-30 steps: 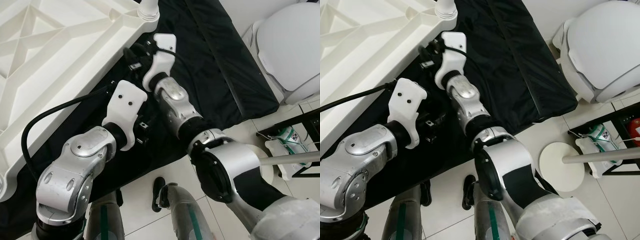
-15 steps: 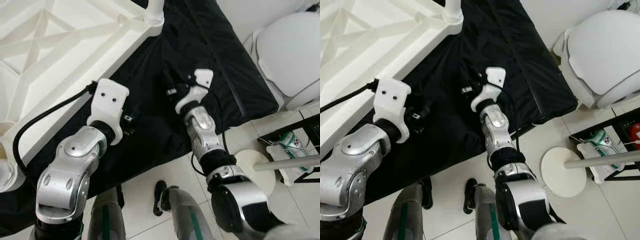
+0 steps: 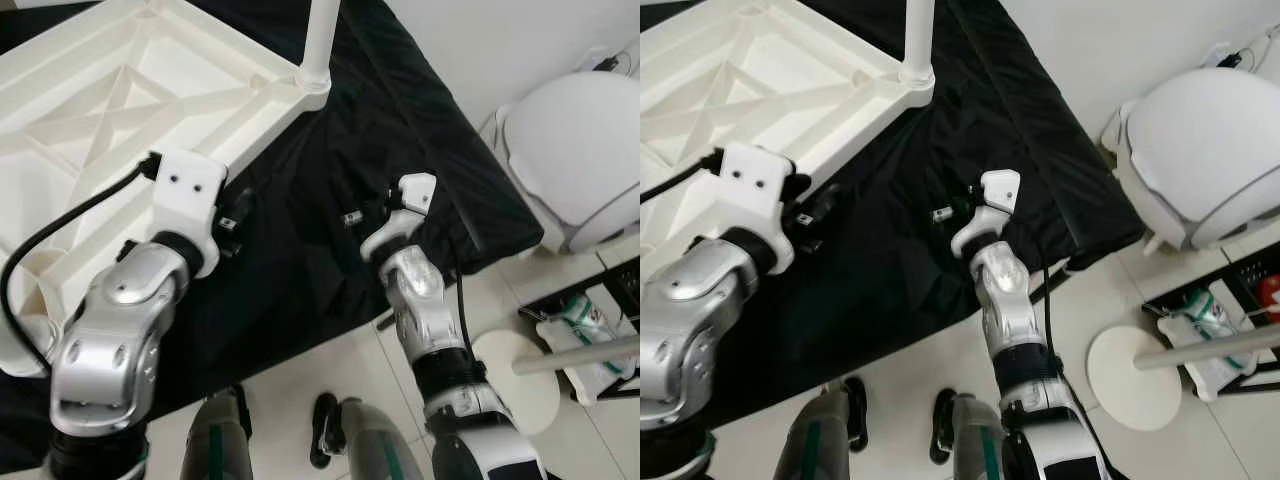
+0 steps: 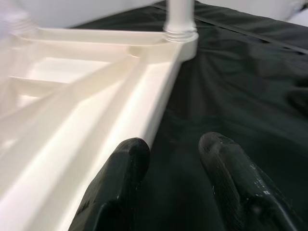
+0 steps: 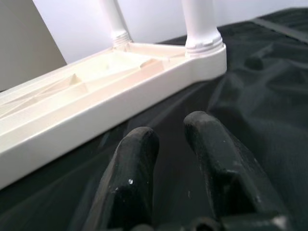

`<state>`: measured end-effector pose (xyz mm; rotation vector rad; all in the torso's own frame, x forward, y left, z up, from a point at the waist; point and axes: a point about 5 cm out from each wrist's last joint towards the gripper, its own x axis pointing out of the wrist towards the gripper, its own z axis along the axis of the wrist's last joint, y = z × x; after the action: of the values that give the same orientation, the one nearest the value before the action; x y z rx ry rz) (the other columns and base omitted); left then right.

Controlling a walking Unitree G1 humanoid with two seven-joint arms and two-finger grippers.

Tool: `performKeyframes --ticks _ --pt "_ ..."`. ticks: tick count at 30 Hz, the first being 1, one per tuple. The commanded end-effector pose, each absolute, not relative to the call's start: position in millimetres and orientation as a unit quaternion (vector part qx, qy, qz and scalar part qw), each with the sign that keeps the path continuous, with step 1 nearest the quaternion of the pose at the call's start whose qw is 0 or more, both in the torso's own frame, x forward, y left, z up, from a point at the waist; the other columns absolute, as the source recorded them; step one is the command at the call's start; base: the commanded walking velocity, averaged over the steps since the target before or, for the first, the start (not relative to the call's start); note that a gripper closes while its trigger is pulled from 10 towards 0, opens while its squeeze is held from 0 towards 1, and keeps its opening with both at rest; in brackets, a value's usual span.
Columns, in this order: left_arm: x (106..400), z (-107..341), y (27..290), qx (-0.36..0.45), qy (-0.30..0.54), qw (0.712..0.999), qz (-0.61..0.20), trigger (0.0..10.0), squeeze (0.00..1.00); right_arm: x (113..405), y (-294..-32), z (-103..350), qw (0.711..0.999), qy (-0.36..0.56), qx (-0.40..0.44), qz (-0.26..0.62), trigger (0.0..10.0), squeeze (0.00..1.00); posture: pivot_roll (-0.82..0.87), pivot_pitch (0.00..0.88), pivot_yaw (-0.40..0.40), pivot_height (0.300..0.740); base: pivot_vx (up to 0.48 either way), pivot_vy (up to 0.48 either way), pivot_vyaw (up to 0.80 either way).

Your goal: Building children table

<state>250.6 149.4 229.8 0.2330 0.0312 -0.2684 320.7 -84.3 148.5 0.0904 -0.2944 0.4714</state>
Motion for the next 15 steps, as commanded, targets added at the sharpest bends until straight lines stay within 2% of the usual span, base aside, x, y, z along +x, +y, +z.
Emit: performKeyframes --ticks 1,15 --pt "249 228 152 0.123 0.015 0.984 -0.131 10.0 0.0 318 -86 150 0.959 -0.145 0.048 0.238 10.0 0.0 0.13 0.085 -0.08 0.74 0.0 0.0 0.0" --pt "263 192 177 0.209 0.105 0.97 -0.069 10.0 0.0 306 -100 165 0.961 -0.155 0.037 0.225 10.0 0.0 0.08 0.06 -0.063 0.74 0.0 0.0 0.0"
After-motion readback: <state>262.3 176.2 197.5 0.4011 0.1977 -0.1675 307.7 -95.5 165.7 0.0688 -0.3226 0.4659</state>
